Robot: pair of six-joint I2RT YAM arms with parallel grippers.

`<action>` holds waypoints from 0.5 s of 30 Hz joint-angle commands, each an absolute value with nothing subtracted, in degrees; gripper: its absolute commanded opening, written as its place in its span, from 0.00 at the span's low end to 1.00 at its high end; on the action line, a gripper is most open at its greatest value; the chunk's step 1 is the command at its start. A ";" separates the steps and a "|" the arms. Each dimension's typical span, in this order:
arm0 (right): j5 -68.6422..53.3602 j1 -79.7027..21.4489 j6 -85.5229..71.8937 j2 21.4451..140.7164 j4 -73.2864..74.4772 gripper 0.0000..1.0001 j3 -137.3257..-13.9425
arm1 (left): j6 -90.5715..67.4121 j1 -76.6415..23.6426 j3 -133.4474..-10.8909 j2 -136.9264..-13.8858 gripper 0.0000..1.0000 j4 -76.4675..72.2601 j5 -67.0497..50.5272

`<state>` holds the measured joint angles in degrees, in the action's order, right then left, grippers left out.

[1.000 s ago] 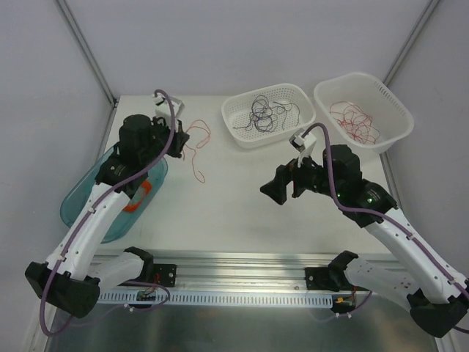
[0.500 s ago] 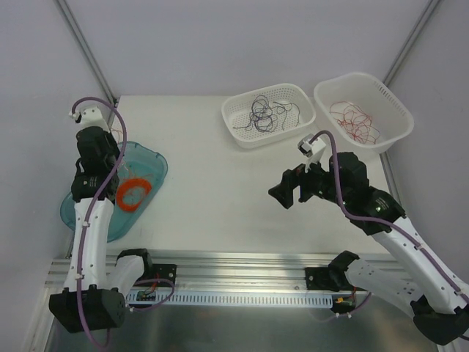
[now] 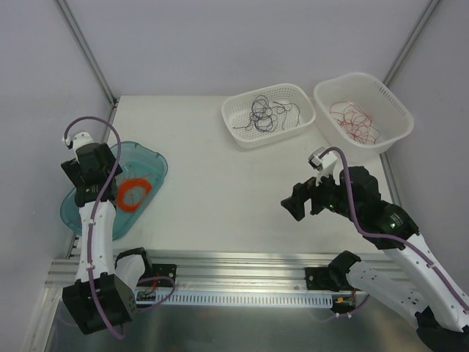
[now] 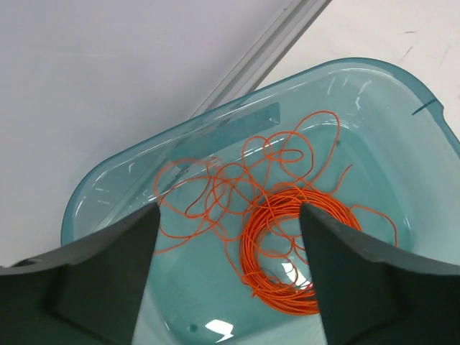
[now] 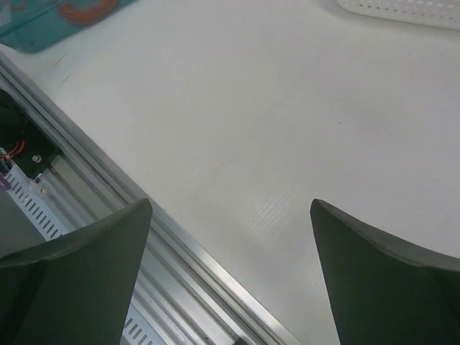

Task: Untangle the cables

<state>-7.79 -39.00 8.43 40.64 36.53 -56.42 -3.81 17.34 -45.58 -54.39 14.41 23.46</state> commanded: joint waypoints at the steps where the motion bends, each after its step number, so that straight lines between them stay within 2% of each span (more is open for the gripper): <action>1: -4.40 -39.29 9.49 38.85 39.11 0.97 -55.90 | -7.29 17.58 -45.88 -50.46 0.84 16.25 21.80; 3: -2.38 -39.20 9.14 38.24 39.72 0.97 -55.72 | -8.08 17.58 -46.32 -48.18 0.99 18.36 21.19; 9: 9.56 -39.20 4.14 35.60 43.24 0.97 -55.28 | -10.45 17.49 -50.26 -42.90 0.99 27.76 13.20; 15: 28.98 -39.29 -3.24 34.28 50.79 0.97 -55.72 | -13.10 14.16 -52.73 -37.55 0.99 33.13 3.70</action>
<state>15.75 -39.00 1.98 35.11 46.17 -55.24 -10.85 15.97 -50.06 -40.64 28.99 10.66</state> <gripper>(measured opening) 0.969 0.992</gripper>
